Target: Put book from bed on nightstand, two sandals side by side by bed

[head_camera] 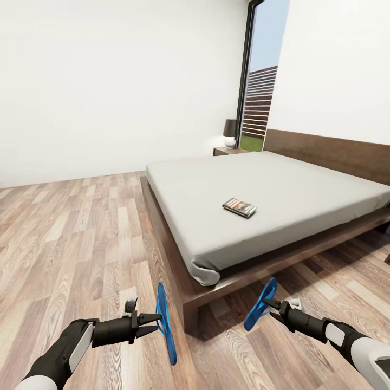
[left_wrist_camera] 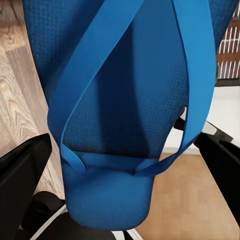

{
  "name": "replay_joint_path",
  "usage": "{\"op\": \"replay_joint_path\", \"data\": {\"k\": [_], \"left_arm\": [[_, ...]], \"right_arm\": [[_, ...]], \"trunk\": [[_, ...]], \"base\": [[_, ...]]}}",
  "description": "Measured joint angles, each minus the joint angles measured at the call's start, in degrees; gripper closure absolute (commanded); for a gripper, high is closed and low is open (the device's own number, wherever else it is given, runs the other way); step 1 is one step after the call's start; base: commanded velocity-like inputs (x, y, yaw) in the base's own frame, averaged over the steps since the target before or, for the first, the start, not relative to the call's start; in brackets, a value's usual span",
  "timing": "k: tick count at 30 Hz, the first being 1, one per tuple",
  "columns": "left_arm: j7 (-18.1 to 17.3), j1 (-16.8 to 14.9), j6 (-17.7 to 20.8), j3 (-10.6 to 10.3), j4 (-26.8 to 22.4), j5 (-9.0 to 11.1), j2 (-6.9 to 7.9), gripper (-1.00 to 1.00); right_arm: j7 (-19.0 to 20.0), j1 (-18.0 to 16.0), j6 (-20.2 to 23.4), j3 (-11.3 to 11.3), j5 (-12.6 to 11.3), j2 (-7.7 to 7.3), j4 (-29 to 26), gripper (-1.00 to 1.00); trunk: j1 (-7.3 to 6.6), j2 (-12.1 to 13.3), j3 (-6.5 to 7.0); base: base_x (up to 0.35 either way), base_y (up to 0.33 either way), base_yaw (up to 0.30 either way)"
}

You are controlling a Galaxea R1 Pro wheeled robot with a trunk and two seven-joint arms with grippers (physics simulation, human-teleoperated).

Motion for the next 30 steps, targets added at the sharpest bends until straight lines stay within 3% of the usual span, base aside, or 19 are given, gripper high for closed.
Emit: {"op": "replay_joint_path", "data": {"k": [14,30], "left_arm": [[0.04,0.0,-0.01,-0.04,0.01,0.01,0.0,1.0],[0.04,0.0,-0.01,0.01,0.07,0.01,0.0,1.0]], "right_arm": [[0.07,0.0,0.1,-0.06,-0.01,0.0,0.0,1.0],[0.09,0.0,0.1,-0.03,-0.02,0.0,0.0,1.0]], "trunk": [[0.0,0.0,0.0],[0.0,0.0,0.0]], "base": [[0.0,0.0,0.004],[0.0,0.0,0.122]]}}
